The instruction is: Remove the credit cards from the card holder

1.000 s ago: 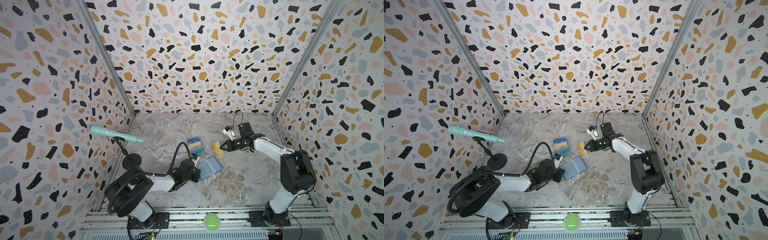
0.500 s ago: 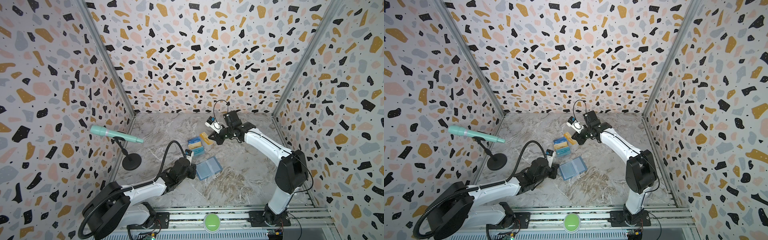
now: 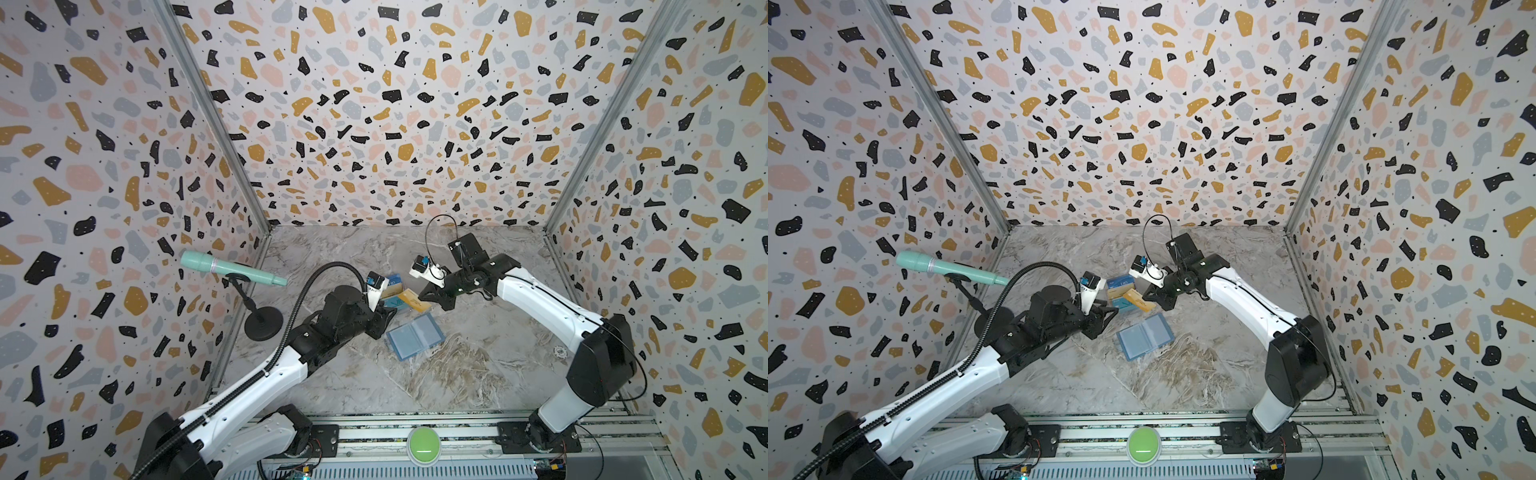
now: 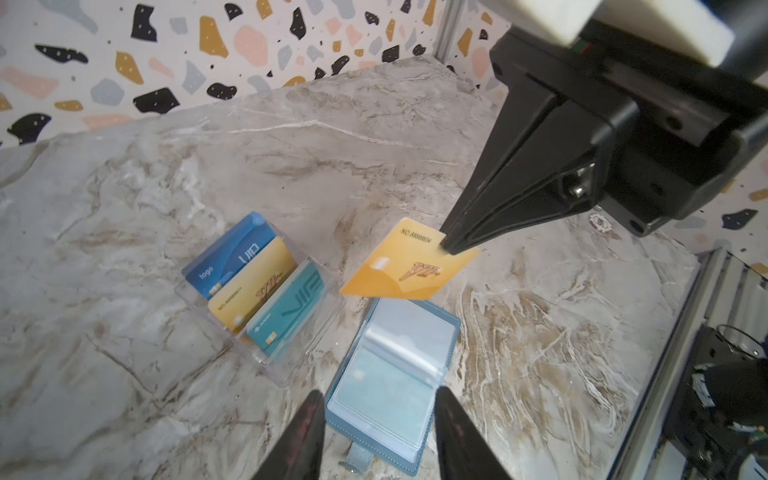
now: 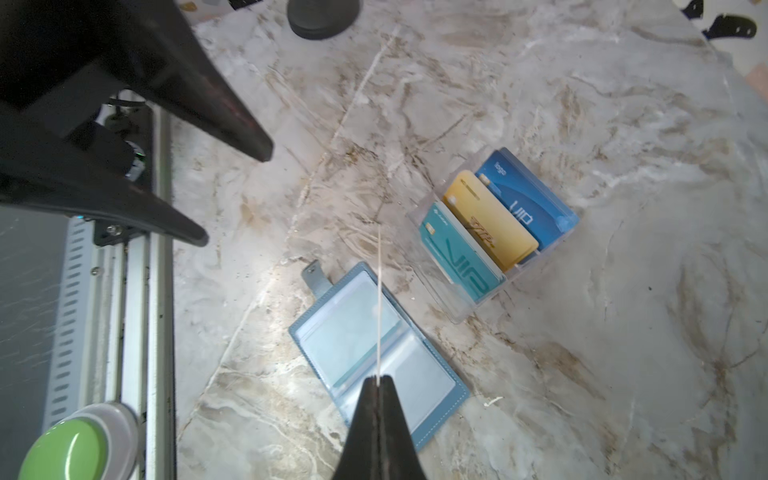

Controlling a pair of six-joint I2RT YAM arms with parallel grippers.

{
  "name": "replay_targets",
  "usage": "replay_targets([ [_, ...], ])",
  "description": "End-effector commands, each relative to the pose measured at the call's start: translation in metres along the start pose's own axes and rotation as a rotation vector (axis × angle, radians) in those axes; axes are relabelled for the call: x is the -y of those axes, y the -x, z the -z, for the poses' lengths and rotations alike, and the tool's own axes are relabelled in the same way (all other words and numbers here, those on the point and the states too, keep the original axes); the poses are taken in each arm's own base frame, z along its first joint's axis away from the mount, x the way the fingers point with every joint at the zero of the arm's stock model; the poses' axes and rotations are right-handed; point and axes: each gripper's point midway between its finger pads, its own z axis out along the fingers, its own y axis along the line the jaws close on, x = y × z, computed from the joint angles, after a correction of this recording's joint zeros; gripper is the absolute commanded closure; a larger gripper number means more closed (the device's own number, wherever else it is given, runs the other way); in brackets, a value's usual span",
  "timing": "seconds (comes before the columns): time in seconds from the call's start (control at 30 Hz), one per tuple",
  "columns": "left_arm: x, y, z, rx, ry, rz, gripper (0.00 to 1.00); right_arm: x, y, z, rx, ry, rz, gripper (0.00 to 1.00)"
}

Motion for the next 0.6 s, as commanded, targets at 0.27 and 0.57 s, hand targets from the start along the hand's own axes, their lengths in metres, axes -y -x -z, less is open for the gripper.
replay_targets([
  [0.27,0.049,-0.006,0.022,-0.118,-0.319,-0.228,0.55,-0.073,0.025,0.028,0.128,0.205,0.130,1.00],
  [0.57,0.028,-0.006,0.028,-0.144,-0.273,-0.221,0.55,-0.084,0.019,0.030,0.136,0.235,0.130,1.00],
])
